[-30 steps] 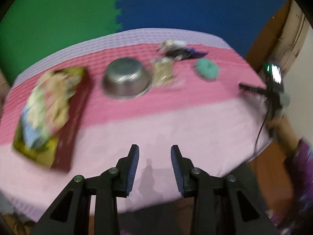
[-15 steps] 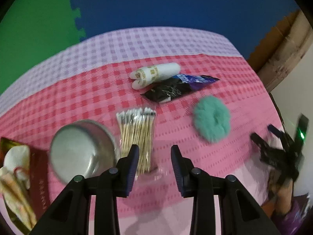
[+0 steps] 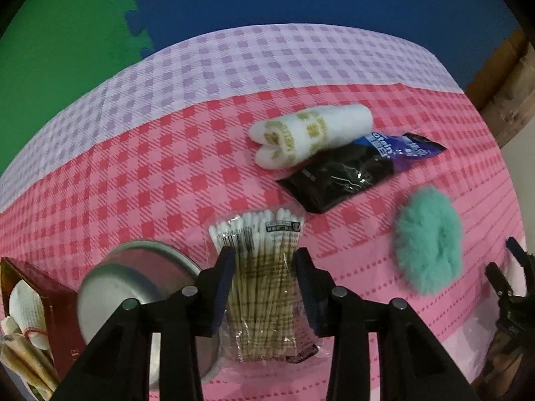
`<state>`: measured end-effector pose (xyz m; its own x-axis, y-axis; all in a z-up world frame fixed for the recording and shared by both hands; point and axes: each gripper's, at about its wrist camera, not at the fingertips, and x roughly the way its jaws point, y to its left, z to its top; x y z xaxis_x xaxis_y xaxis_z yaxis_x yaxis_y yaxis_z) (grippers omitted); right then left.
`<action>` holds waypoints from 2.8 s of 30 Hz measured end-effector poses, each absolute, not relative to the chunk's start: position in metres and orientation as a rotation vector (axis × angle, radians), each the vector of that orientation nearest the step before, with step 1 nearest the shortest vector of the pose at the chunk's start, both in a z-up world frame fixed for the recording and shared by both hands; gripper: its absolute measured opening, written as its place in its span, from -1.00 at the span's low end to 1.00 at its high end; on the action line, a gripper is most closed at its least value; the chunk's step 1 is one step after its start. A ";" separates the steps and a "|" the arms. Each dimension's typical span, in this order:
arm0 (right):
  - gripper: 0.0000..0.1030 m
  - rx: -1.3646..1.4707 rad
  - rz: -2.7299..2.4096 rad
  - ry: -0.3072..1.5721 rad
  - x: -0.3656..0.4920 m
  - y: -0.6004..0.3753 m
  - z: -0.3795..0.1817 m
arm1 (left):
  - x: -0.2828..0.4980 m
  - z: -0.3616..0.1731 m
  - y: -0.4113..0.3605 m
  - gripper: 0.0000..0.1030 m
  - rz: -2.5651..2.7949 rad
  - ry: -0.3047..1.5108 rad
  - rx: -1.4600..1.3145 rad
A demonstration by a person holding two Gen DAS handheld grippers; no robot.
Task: Organize soft objects
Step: 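Close the left tool on the cotton swab pack, then lift the swab pack with the left tool while the right tool grasps the green scrunchie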
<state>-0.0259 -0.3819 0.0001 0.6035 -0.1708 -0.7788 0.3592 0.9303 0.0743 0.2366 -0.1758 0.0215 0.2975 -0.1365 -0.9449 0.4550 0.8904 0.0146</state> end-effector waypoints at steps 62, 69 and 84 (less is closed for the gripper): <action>1.00 0.204 -0.088 0.834 -0.018 -0.336 0.019 | 0.034 0.042 -0.089 -0.56 -0.347 1.083 0.228; 1.00 0.149 -0.068 0.840 0.021 -0.304 0.018 | 0.026 0.045 -0.072 -0.56 -0.344 1.075 0.207; 1.00 0.155 -0.033 0.947 0.085 -0.297 0.003 | 0.011 0.061 -0.041 -0.56 -0.347 1.081 0.140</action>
<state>0.0848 -0.2972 0.0031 0.5843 0.0399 -0.8105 0.0962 0.9883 0.1180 0.0105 -0.0412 0.0611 0.4229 -0.2078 -0.8820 0.3438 0.9374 -0.0560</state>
